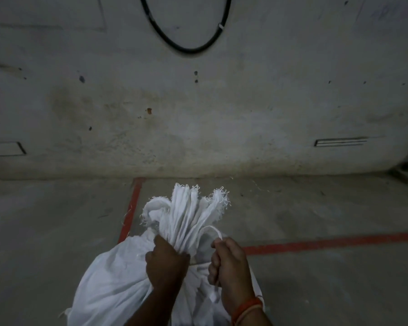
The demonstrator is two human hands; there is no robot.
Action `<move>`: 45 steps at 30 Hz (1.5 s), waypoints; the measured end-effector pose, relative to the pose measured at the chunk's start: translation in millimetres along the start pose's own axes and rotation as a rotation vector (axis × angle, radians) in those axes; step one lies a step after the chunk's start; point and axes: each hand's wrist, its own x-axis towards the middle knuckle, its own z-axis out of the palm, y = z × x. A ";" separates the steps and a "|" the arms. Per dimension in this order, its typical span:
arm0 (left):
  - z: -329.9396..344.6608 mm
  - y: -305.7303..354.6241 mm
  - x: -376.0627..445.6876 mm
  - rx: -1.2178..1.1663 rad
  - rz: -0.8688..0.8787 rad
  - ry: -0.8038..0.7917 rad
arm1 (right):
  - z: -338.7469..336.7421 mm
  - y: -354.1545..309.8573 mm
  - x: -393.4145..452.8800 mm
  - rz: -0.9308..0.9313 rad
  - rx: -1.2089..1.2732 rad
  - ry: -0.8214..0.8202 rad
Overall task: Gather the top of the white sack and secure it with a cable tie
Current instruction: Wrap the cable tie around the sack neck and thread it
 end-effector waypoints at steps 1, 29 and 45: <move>1.6 -5.8 7.0 -0.077 -0.013 -0.036 | 0.7 0.2 2.1 0.012 0.037 0.017; -38.7 -36.9 22.9 -0.364 0.351 -0.189 | 37.7 36.4 34.2 0.243 -0.376 -0.307; -81.1 -44.5 30.4 0.067 0.583 -0.303 | 40.6 59.9 33.9 -0.358 -1.061 -0.235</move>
